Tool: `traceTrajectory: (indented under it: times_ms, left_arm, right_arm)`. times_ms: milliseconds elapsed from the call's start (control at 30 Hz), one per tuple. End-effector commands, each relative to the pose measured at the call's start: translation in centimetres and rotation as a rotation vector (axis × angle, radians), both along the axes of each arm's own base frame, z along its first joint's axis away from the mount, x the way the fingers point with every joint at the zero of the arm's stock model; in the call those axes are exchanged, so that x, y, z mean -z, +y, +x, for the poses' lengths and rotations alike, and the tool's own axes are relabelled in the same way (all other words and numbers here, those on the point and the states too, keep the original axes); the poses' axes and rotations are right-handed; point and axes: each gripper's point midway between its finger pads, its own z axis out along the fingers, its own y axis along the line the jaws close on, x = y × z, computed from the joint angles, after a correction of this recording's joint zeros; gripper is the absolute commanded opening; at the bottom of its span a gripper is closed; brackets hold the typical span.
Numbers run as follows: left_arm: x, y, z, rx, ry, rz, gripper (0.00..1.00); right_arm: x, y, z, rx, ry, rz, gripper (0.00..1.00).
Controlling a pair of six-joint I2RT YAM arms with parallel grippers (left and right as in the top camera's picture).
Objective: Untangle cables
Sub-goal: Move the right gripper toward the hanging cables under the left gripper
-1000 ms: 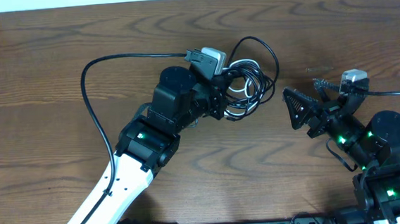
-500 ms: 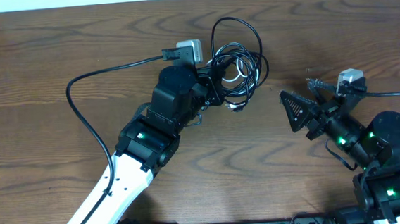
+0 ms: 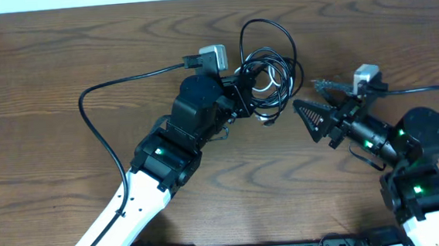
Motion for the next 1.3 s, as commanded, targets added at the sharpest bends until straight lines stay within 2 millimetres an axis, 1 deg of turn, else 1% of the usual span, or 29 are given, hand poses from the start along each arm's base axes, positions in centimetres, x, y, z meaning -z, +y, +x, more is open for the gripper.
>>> traceTrajectory:
  times_ms: [0,233,400,533,633,733,800,967,1100,1200,1267]
  left_arm:
    - [-0.9,-0.3,0.1,0.005,-0.012,-0.023,0.08]
    - [-0.7,-0.3,0.2,0.005,-0.008,-0.02,0.08]
    - [-0.5,-0.4,0.3,0.005,-0.004,-0.016,0.08]
    - [-0.4,-0.4,0.3,0.005,-0.002,-0.016,0.08]
    - [-0.3,-0.5,0.4,0.005,-0.001,-0.015,0.08]
    - [-0.4,-0.5,0.4,0.005,-0.005,-0.017,0.08]
    - [-0.5,-0.6,0.5,0.005,-0.01,-0.021,0.08]
    - [-0.5,-0.7,0.4,0.008,-0.01,-0.021,0.08]
    - [-0.7,-1.0,0.3,0.016,-0.015,-0.026,0.08]
    - [-0.8,-1.2,0.3,0.021,-0.022,-0.031,0.08]
    - [-0.8,-1.5,0.1,0.028,-0.024,-0.032,0.08]
  right_arm:
    - [-0.6,1.1,-0.5,-0.086,-0.003,0.024,0.77]
    - [-0.2,2.0,-0.4,-0.164,0.01,0.039,0.72]
    - [-0.4,2.4,-0.4,-0.2,-0.007,0.043,0.63]
    - [-0.6,2.6,-0.7,-0.222,-0.014,0.047,0.6]
    - [-0.6,2.7,-0.7,-0.226,-0.019,0.047,0.51]
    - [-0.7,2.7,-0.7,-0.229,-0.023,0.047,0.38]
    - [-0.7,2.7,-0.7,-0.229,-0.021,0.047,0.33]
    - [-0.6,2.7,-0.7,-0.229,-0.02,0.047,0.33]
    - [-0.9,3.0,-0.8,-0.236,-0.035,0.047,0.3]
    - [-0.9,3.5,-0.7,-0.237,-0.042,0.047,0.35]
    - [-0.6,3.8,-0.5,-0.233,-0.03,0.045,0.35]
